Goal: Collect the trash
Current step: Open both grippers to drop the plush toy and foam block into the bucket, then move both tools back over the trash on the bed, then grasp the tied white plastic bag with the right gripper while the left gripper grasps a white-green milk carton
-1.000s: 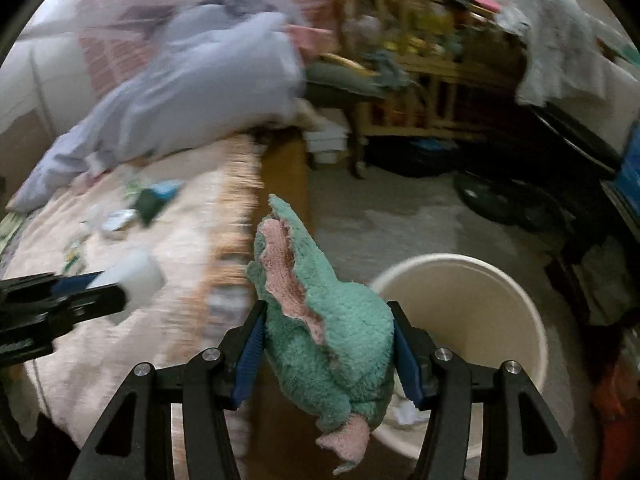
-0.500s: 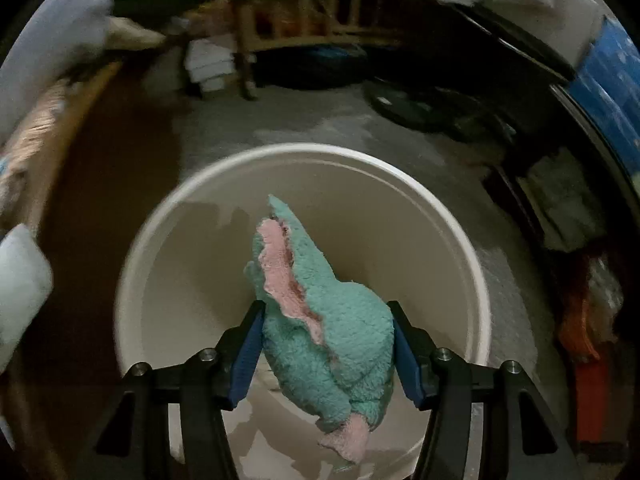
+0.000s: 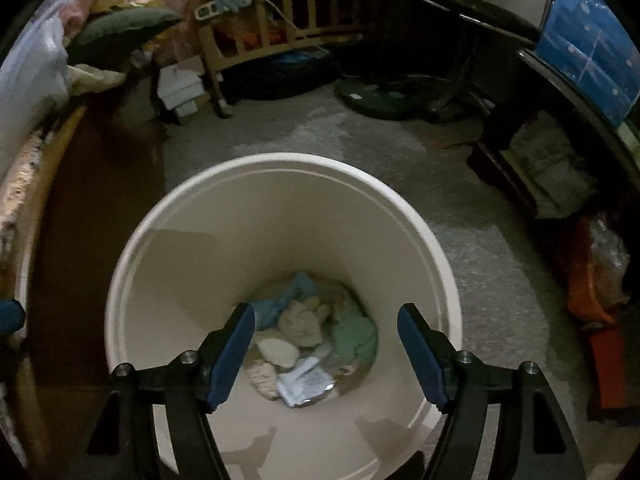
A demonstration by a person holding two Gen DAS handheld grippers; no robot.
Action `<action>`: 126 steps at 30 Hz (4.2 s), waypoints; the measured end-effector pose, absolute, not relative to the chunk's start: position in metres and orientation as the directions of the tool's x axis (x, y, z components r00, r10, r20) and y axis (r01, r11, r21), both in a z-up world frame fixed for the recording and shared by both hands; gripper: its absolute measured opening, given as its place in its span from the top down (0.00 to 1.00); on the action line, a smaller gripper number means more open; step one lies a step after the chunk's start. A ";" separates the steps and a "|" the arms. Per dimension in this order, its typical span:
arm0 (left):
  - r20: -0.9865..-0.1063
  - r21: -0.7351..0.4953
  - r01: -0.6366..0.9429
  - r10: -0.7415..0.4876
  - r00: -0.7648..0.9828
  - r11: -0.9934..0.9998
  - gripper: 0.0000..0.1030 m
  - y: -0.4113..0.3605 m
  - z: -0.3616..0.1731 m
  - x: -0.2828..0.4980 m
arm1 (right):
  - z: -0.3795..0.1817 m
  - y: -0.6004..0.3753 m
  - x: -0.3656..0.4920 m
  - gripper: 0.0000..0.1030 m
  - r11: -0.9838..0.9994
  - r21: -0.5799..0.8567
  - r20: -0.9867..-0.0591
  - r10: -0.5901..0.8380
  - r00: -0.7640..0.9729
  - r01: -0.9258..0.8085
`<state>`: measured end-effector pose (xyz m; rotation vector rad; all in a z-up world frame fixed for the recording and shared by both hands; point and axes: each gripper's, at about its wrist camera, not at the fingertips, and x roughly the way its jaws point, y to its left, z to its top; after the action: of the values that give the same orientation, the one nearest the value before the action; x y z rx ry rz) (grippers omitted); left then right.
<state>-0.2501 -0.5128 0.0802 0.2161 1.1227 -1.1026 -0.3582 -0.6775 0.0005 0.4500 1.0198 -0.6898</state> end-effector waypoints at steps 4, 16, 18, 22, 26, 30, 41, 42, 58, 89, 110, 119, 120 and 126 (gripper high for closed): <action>-0.802 -0.299 0.801 -0.591 0.083 0.519 0.48 -0.484 0.093 -0.251 | 0.020 -0.657 -0.356 0.31 0.730 0.063 -0.852 -0.316 0.417 0.681; -0.776 -0.194 0.753 -0.568 0.274 0.629 0.48 -0.401 0.112 -0.239 | 0.065 -0.572 -0.339 0.31 0.790 0.104 -0.780 -0.312 0.542 0.604; -0.771 -0.187 0.738 -0.563 0.299 0.648 0.48 -0.388 0.113 -0.235 | 0.068 -0.561 -0.336 0.31 0.799 0.112 -0.776 -0.301 0.554 0.591; -0.765 -0.173 0.713 -0.548 0.337 0.680 0.48 -0.365 0.115 -0.230 | 0.070 -0.538 -0.328 0.31 0.818 0.121 -0.777 -0.274 0.567 0.562; -0.762 -0.159 0.694 -0.534 0.366 0.702 0.48 -0.345 0.117 -0.224 | 0.072 -0.512 -0.320 0.31 0.839 0.117 -0.776 -0.256 0.576 0.531; -0.759 -0.147 0.673 -0.519 0.394 0.725 0.48 -0.326 0.118 -0.220 | 0.077 -0.492 -0.313 0.31 0.858 0.111 -0.769 -0.245 0.590 0.502; -0.775 -0.137 0.620 -0.473 0.419 0.773 0.48 -0.286 0.110 -0.205 | 0.081 -0.445 -0.288 0.31 0.900 0.116 -0.772 -0.185 0.608 0.420; -0.778 -0.138 0.615 -0.470 0.418 0.776 0.48 -0.284 0.109 -0.203 | 0.081 -0.442 -0.286 0.31 0.903 0.117 -0.774 -0.179 0.608 0.414; -0.837 -0.138 0.494 -0.368 0.404 0.858 0.48 -0.208 0.082 -0.158 | 0.080 -0.403 -0.256 0.31 0.938 0.119 -0.786 -0.111 0.608 0.325; -0.839 -0.284 0.048 -0.272 0.471 0.958 0.47 0.036 0.090 -0.096 | 0.067 -0.254 -0.119 0.31 0.976 0.207 -0.816 0.212 0.538 -0.071; -0.850 -0.316 0.008 -0.287 0.443 0.949 0.46 0.028 0.056 -0.043 | 0.032 -0.171 0.124 0.51 0.971 0.207 -0.857 0.238 0.456 -0.117; -0.821 -0.360 0.048 -0.341 0.457 0.932 0.50 0.032 0.059 -0.052 | 0.062 -0.174 0.104 0.77 0.968 0.185 -0.806 0.249 0.538 -0.171; -0.815 -0.359 0.059 -0.344 0.466 0.931 0.50 0.030 0.063 -0.056 | 0.070 -0.177 0.096 0.77 0.965 0.190 -0.793 0.259 0.551 -0.180; -0.786 -0.375 0.109 -0.378 0.490 0.921 0.80 0.015 0.083 -0.075 | 0.111 -0.195 0.031 0.77 0.950 0.218 -0.729 0.311 0.610 -0.223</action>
<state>-0.0745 0.0146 0.0827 -0.2920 1.0199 -0.3005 0.0314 -0.1948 0.1107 0.1090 0.8612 0.3089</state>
